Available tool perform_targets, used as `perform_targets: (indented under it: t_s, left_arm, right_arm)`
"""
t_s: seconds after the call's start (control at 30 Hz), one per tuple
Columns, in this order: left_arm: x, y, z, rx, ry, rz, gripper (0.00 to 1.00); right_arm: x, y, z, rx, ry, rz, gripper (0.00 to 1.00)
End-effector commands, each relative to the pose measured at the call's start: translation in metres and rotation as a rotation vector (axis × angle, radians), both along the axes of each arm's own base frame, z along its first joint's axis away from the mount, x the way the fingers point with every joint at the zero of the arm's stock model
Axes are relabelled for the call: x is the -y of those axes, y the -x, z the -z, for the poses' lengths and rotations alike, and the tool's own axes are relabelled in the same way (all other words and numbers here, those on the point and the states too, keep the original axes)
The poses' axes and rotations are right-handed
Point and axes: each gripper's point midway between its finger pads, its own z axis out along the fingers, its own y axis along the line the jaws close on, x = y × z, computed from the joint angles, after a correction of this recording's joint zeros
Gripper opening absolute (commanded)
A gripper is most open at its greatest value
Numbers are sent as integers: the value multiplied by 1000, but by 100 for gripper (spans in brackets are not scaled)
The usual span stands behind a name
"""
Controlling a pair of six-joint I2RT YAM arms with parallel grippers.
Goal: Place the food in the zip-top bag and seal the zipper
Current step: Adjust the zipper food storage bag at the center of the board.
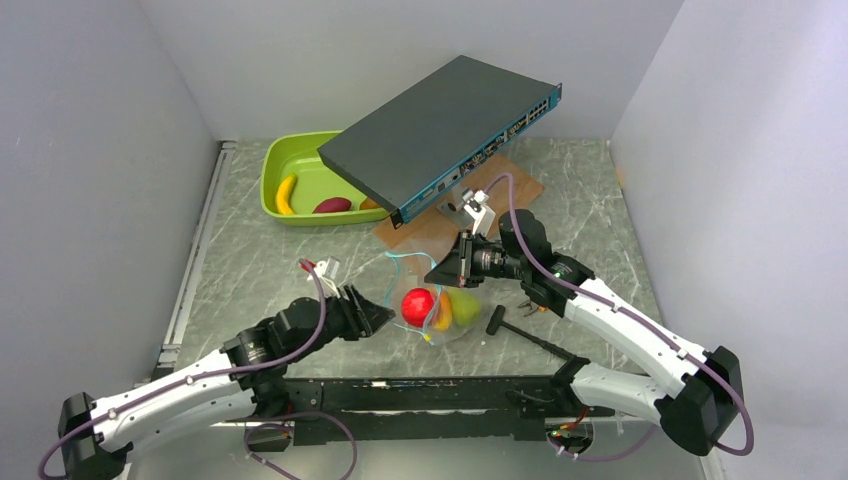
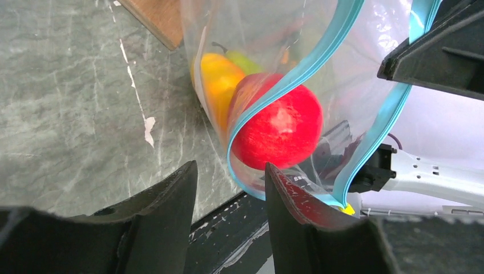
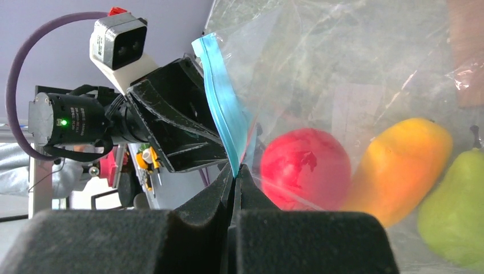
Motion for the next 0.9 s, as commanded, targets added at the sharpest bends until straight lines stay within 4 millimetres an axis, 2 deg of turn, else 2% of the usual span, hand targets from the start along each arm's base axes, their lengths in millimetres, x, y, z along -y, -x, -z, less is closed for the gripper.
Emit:
perform_targets:
  t_s: [0.0, 0.1, 0.2, 0.33, 0.4, 0.5, 0.6, 0.7, 0.87]
  left_arm:
    - [21, -3, -23, 38, 96, 37, 51]
    - [30, -6, -28, 49, 96, 58, 46]
    - [36, -7, -33, 65, 56, 86, 25]
    - [33, -6, -55, 112, 3, 115, 1]
    - [32, -2, -78, 151, 27, 137, 0]
    - [37, 13, -121, 190, 159, 206, 0]
    - [43, 25, -145, 190, 262, 258, 0]
    - [46, 25, -139, 147, 252, 260, 0]
    - [47, 17, -106, 70, 201, 211, 0]
  right_arm:
    - [-4, -1, -26, 50, -50, -9, 0]
    - [-4, -1, -27, 54, -54, -10, 0]
    - [-2, -1, -27, 67, -42, -6, 0]
    - [4, -5, -28, 103, -7, 17, 0]
    - [9, -9, -33, 143, 20, 37, 0]
    - [21, -19, -48, 225, 77, 92, 0]
    - [33, -26, -67, 301, 106, 142, 0]
    - [33, -27, -68, 307, 105, 150, 0]
    - [21, -22, -37, 215, 95, 95, 0]
